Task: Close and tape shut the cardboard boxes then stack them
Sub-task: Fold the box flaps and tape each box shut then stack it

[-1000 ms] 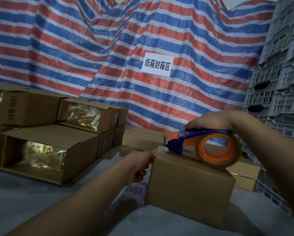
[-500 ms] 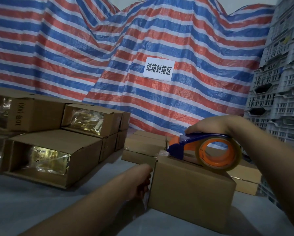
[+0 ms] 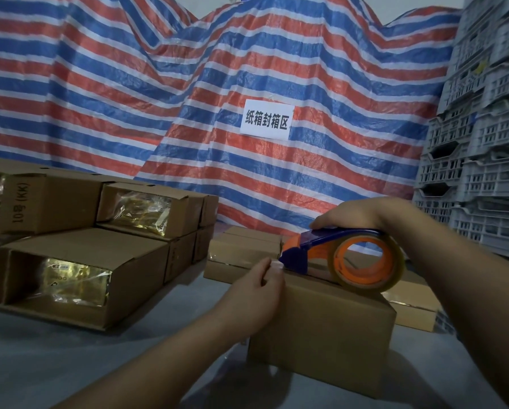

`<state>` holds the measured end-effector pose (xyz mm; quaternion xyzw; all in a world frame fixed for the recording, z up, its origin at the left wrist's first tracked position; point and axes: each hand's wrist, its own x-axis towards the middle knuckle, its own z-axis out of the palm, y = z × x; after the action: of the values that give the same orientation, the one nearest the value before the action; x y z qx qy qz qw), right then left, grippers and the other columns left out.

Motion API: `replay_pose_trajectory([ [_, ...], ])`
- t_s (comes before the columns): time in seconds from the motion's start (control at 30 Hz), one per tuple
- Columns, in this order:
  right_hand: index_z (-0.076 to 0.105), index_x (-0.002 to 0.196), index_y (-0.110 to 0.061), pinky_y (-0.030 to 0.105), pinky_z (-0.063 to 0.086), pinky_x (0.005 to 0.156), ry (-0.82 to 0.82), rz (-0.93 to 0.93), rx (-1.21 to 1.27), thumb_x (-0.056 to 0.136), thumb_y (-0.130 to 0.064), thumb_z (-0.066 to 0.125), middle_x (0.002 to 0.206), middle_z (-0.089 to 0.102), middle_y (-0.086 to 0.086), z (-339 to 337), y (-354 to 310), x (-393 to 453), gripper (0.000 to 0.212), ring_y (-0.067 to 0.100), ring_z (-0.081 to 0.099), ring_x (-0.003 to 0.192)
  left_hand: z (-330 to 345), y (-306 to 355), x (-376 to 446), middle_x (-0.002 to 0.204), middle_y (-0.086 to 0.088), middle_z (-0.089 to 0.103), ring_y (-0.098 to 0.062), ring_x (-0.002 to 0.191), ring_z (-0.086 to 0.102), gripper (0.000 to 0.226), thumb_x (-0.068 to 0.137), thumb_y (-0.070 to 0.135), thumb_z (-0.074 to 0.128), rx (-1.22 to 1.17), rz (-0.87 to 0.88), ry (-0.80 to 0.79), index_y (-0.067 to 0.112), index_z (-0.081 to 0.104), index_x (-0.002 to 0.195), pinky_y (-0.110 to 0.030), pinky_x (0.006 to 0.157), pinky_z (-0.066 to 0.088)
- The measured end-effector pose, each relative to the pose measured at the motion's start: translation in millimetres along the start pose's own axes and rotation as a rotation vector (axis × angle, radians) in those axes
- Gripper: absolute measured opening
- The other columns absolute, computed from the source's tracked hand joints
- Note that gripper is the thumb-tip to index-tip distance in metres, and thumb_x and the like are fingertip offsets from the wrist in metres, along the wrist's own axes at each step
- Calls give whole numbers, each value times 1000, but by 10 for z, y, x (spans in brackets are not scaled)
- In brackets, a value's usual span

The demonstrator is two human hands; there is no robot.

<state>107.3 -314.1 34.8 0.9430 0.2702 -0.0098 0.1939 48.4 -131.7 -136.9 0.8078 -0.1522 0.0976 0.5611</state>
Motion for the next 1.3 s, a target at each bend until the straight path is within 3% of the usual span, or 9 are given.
replay_pose_trajectory([
  [0.07, 53, 123, -32, 13, 43, 71, 3, 3, 11, 104, -25, 54, 91, 60, -16, 6, -6, -6, 21, 3, 61, 84, -56, -40, 15, 128, 20, 47, 7, 103, 42, 64, 91, 67, 43, 118, 52, -34, 49, 21, 149, -17, 81, 36],
  [0.2, 54, 128, -28, 14, 41, 69, -10, 20, 41, 104, -26, 53, 92, 60, -16, 15, -37, -25, 24, 4, 61, 85, -163, -34, 11, 104, 37, 52, 24, 83, 51, 71, 79, 70, 61, 279, 152, -105, 56, 29, 141, -4, 63, 44],
  [0.33, 57, 127, -24, 15, 41, 67, -37, 69, 114, 106, -29, 48, 84, 64, -12, -14, -80, 18, 23, 2, 63, 75, -168, -43, 6, 92, 35, 48, 17, 84, 51, 68, 78, 76, 54, 419, 189, -59, 56, 28, 138, -8, 68, 44],
  [0.5, 61, 113, -19, 17, 47, 57, -97, 327, 594, 105, -51, 38, 60, 66, -8, -70, -59, -14, 40, 3, 60, 50, -178, -57, 6, 95, 25, 49, 10, 83, 50, 68, 76, 85, 41, 560, 214, -14, 59, 20, 135, -16, 68, 44],
  [0.83, 62, 85, -26, 17, 47, 53, -75, 441, 509, 103, -57, 35, 54, 64, -7, 91, 310, -496, 45, 4, 57, 43, -144, -105, 36, 125, 11, 59, -5, 97, 55, 79, 73, 89, 33, 662, 215, 25, 52, 23, 141, -25, 75, 44],
  [0.97, 58, 94, -31, 19, 49, 62, -85, 429, 403, 105, -54, 39, 62, 69, -10, 223, 325, -433, 32, 0, 64, 52, -182, -16, 38, 123, 16, 58, 4, 89, 53, 72, 79, 82, 45, 638, 227, -23, 47, 32, 140, -19, 71, 47],
  [1.1, 54, 101, -38, 10, 49, 54, -142, 337, 324, 106, -38, 48, 76, 68, -13, 247, 349, -380, 9, -10, 63, 55, -253, 234, 120, 108, 14, 57, -2, 91, 55, 59, 78, 78, 53, 806, 274, -68, 35, 51, 118, -32, 82, 54],
  [1.23, 54, 100, -42, 14, 51, 54, -143, 330, 336, 105, -39, 49, 75, 70, -15, 260, 388, -358, 8, -4, 68, 61, -78, 478, 245, 145, 7, 46, -16, 127, 47, 86, 75, 83, 50, 930, 320, -100, 32, 38, 144, -37, 101, 44],
  [1.3, 56, 97, -38, 15, 51, 52, -117, 367, 381, 105, -43, 48, 67, 71, -15, 266, 393, -357, 12, -4, 67, 57, 78, 493, 238, 134, 7, 55, -17, 118, 54, 76, 80, 77, 53, 887, 354, -183, 33, 41, 141, -33, 92, 47],
])
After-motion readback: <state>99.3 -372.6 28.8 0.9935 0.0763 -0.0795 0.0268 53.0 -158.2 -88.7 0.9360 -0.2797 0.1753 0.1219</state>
